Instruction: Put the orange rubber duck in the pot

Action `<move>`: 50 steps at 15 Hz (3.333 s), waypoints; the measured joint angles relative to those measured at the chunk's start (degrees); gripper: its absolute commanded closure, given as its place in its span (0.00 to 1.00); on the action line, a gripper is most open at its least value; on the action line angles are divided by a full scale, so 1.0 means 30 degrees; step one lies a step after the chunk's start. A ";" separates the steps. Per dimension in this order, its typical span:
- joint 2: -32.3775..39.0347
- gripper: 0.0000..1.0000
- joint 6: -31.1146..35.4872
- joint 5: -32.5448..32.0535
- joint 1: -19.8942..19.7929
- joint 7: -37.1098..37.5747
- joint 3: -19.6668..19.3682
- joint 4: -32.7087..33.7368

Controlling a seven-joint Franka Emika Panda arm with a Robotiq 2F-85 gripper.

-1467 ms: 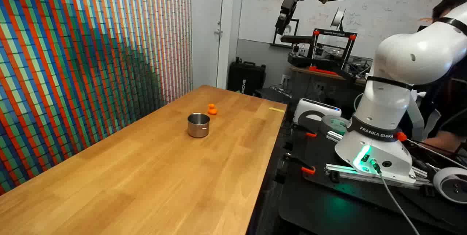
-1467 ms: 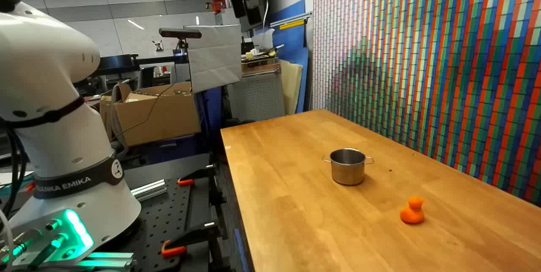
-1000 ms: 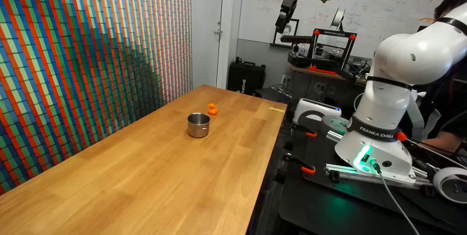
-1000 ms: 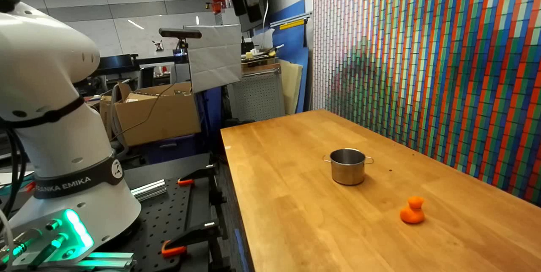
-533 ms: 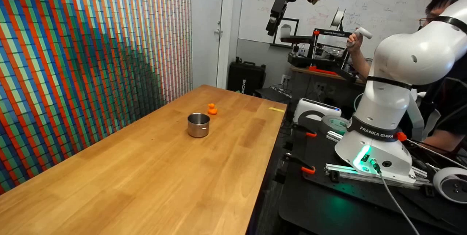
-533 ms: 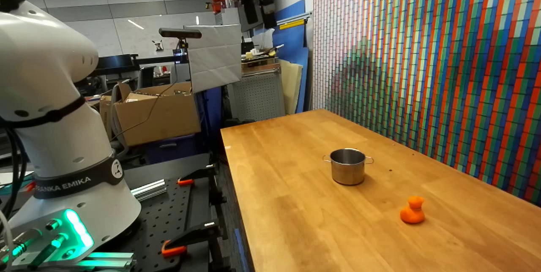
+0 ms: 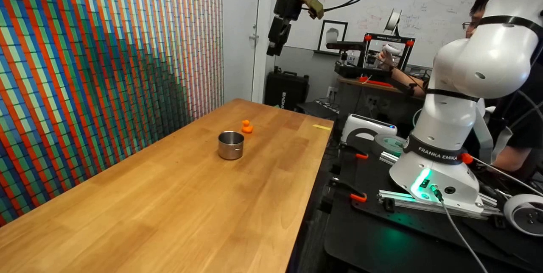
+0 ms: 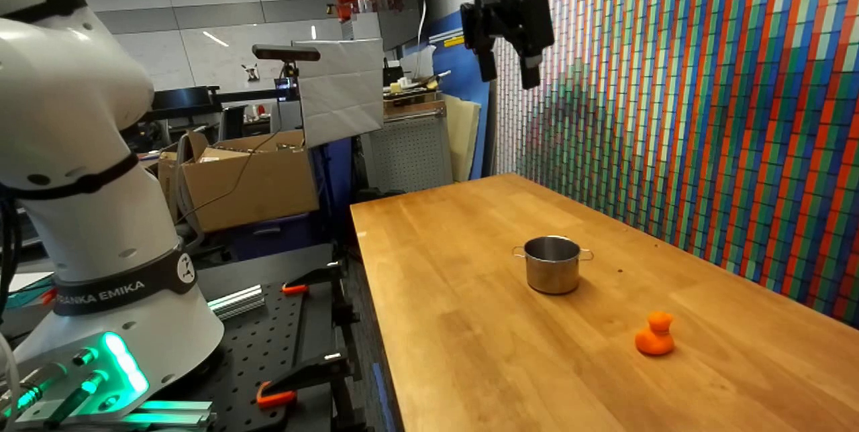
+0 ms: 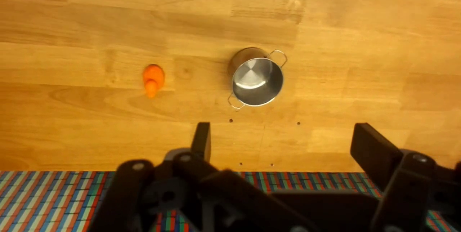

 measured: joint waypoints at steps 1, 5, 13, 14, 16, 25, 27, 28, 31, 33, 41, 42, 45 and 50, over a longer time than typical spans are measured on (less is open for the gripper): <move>0.1112 0.00 0.0274 -0.0056 -0.0259 -0.0014 -0.0016 0.0599; 0.4993 0.00 0.1144 -0.0211 -0.1621 -0.0050 -0.0042 0.2679; 1.1055 0.00 0.3470 -0.0739 -0.3134 0.0197 0.0232 0.5447; 1.1700 0.00 0.3717 -0.0739 -0.3167 0.0332 0.0355 0.5721; 1.2899 0.00 0.4416 -0.0774 -0.3172 0.0653 0.0542 0.6168; 1.7580 0.00 0.6057 -0.1305 -0.3276 0.1716 0.0698 0.8909; 1.8443 0.25 0.6546 -0.1555 -0.3275 0.1843 0.0805 0.9457; 1.8853 0.34 0.6756 -0.1607 -0.3274 0.1856 0.0896 0.9696; 1.9936 0.58 0.7292 -0.1615 -0.3274 0.1898 0.1240 1.0310; 2.0478 0.73 0.7460 -0.1616 -0.3273 0.1913 0.1408 1.0670; 2.0452 0.79 0.7311 -0.1798 -0.3409 0.1921 0.1603 1.1388; 2.0247 0.79 0.7132 -0.1798 -0.3481 0.1908 0.1876 1.1390; 1.9144 0.79 0.5746 -0.1515 -0.3839 0.1755 0.3424 1.1340; 1.7143 0.78 0.2818 0.0240 -0.4039 0.1382 0.5838 1.0996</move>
